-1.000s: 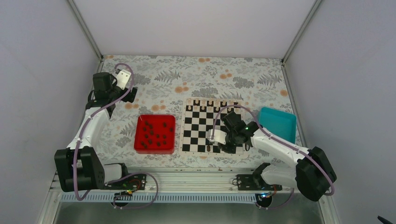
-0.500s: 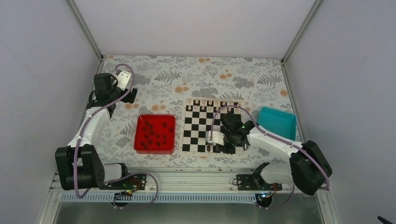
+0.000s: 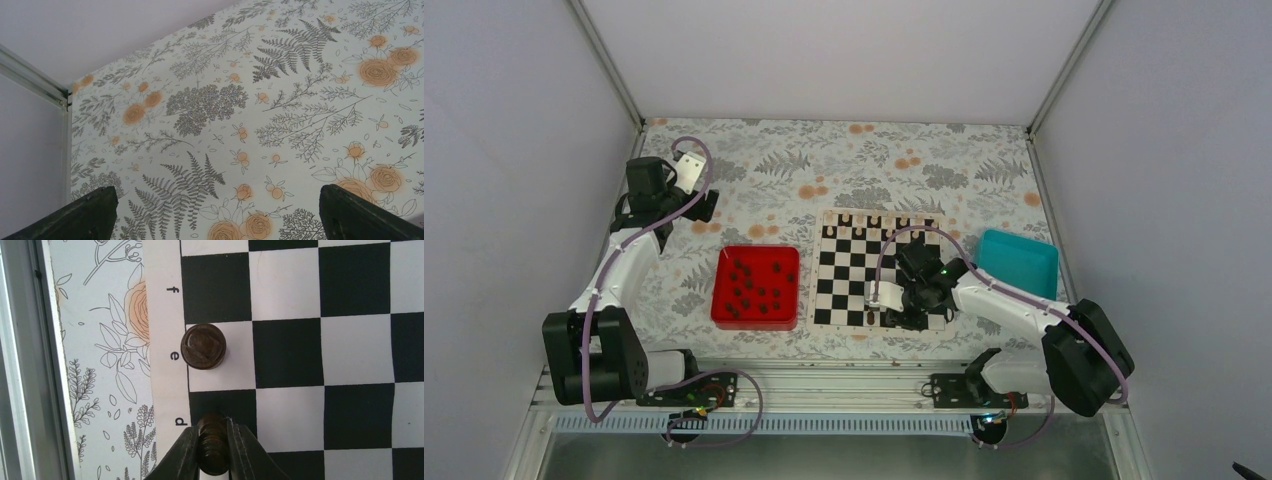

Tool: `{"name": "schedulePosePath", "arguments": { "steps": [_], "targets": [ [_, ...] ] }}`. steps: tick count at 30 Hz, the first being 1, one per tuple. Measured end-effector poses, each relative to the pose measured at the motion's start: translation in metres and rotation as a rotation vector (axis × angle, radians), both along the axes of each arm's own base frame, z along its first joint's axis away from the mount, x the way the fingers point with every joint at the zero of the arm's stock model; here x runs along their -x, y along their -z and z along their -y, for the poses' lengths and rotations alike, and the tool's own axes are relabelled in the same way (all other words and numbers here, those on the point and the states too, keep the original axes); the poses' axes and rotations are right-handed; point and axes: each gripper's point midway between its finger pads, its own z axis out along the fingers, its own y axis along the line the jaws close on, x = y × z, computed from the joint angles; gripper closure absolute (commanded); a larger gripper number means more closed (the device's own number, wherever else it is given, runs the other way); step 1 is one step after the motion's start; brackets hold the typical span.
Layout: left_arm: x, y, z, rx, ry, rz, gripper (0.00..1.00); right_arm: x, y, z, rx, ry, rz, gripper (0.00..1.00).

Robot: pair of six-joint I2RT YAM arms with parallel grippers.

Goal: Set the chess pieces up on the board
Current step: Place the chess piece on the chessboard, then pick up the chess piece from the storage box.

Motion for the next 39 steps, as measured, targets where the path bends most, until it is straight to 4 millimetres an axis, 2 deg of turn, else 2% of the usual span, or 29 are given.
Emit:
{"name": "schedulePosePath", "arguments": {
  "steps": [8,12,16,20,21,22,24,28,31,33,35,39],
  "targets": [
    [0.000,0.000,0.000,0.000,0.001,0.000,0.00,-0.001,0.001,0.002,0.012,-0.001,0.009,0.62],
    [0.000,0.000,0.000,0.000,0.001,0.000,0.00,-0.001,0.000,0.004,0.019,-0.001,0.019,0.56],
    [0.000,0.000,0.000,0.000,0.001,0.000,0.00,-0.001,-0.007,0.006,0.018,0.000,0.033,0.54],
    [0.000,0.000,0.000,0.000,0.001,-0.001,0.00,-0.009,-0.027,0.003,0.012,0.004,0.058,0.52],
    [0.000,0.000,0.000,0.000,0.001,0.001,0.00,-0.023,-0.055,-0.009,-0.030,0.006,0.107,0.51],
    [0.000,0.000,0.000,0.000,0.001,0.001,0.00,-0.023,-0.055,-0.009,-0.030,0.006,0.107,0.51],
    [-0.001,0.000,0.000,0.000,0.002,0.004,0.00,-0.029,-0.075,-0.017,-0.047,0.002,0.108,0.51],
    [-0.001,0.000,0.001,0.003,0.006,0.004,0.00,-0.067,-0.140,-0.063,-0.165,-0.018,0.196,0.54],
    [-0.001,0.000,0.002,0.005,0.009,0.003,0.00,-0.083,-0.165,-0.099,-0.214,-0.046,0.223,0.56],
    [-0.001,-0.001,0.002,0.006,0.011,0.005,0.00,-0.088,-0.171,-0.127,-0.228,-0.076,0.222,0.57],
    [-0.001,-0.001,0.003,0.007,0.013,0.007,0.00,-0.089,-0.166,-0.156,-0.230,-0.111,0.207,0.58],
    [0.000,-0.005,0.004,0.012,0.021,0.016,0.00,-0.086,-0.136,-0.203,-0.191,-0.170,0.163,0.61]
  ]
}}
